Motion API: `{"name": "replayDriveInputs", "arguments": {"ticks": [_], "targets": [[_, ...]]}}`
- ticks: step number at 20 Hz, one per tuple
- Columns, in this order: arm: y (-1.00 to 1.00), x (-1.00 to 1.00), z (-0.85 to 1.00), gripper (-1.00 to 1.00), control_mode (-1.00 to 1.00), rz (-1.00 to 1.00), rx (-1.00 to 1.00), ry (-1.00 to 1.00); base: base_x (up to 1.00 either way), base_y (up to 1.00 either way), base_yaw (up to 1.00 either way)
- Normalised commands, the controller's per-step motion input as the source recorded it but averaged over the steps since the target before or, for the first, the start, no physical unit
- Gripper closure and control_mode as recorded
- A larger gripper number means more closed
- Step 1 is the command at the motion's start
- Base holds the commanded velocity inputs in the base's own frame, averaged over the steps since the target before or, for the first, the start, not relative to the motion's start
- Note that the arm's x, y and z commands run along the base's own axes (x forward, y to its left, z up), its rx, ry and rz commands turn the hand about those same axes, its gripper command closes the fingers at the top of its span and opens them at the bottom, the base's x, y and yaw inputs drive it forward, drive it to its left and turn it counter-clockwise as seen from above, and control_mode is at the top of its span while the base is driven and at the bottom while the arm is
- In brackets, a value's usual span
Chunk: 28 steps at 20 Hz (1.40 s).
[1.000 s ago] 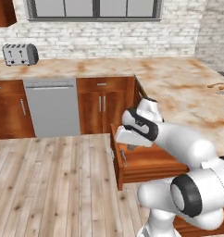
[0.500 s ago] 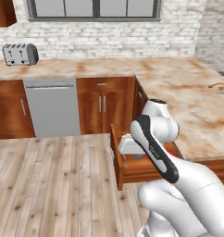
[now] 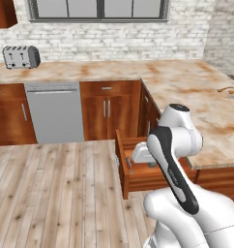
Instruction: Pick up the metallic utensils from the counter and place them in the open drawer. Make sure not to pick up any wooden utensils.
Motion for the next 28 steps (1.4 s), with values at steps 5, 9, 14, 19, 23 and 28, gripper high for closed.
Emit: {"name": "replayDriveInputs", "arguments": {"ticks": [5,9,14,19,23,28], "targets": [[0.0,-0.01,0.07,-1.0,-1.0,0.0,0.0,0.0,0.0,0.0,0.0],[0.0,0.0,0.0,-1.0,-1.0,0.0,0.0,0.0,0.0,0.0,0.0],[0.0,-0.09,0.0,-1.0,-1.0,0.0,0.0,0.0,0.0,0.0,0.0],[0.0,-0.08,0.0,-1.0,1.0,0.0,0.0,0.0,-0.54,-0.01,0.0],[0.0,0.0,0.0,-1.0,1.0,0.0,0.0,0.0,-1.0,-0.23,0.0],[0.0,0.0,0.0,-1.0,1.0,0.0,0.0,0.0,-0.39,-0.9,-0.2]]}}
